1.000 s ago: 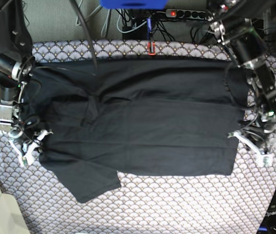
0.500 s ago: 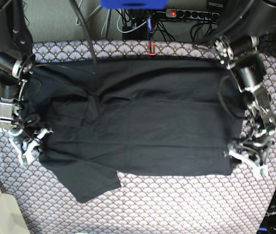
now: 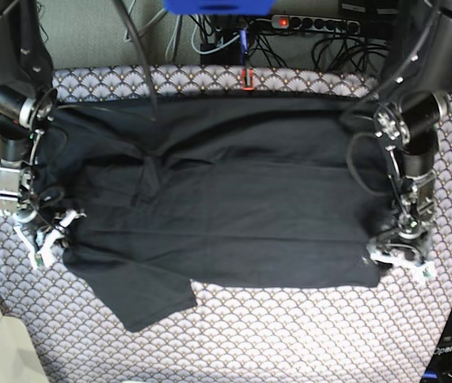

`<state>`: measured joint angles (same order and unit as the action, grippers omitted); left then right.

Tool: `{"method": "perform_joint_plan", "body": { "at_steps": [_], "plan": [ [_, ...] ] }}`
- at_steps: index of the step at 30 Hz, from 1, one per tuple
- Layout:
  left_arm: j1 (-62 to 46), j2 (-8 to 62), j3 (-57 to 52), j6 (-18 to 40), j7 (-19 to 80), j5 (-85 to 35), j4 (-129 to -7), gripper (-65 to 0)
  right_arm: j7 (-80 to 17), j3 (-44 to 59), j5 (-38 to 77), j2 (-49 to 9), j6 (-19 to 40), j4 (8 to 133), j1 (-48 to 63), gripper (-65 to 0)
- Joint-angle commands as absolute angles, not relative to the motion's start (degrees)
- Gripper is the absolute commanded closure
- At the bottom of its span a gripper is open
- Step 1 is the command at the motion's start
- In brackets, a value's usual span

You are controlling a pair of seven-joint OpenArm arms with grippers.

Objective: Fold the T-shirt properly
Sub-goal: 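Release the left gripper and grasp the shirt's opposite side edge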

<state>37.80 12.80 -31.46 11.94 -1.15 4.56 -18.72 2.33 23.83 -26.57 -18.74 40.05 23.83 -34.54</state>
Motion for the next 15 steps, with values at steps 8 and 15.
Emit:
{"method": "perform_joint_plan", "body": {
  "at_steps": [8,15],
  "plan": [
    [40.2,12.3,-24.0,11.8,-3.8,3.7,-19.1,-40.4,1.5,23.7,-26.7,-19.5,40.0,24.6,-35.8,0.0],
    [40.0,12.4,-24.0,9.9,-3.8,3.7,-19.0,-40.4,1.5,23.7,-26.7,-19.4,40.0,24.6,-35.8,0.0]
  ]
}}
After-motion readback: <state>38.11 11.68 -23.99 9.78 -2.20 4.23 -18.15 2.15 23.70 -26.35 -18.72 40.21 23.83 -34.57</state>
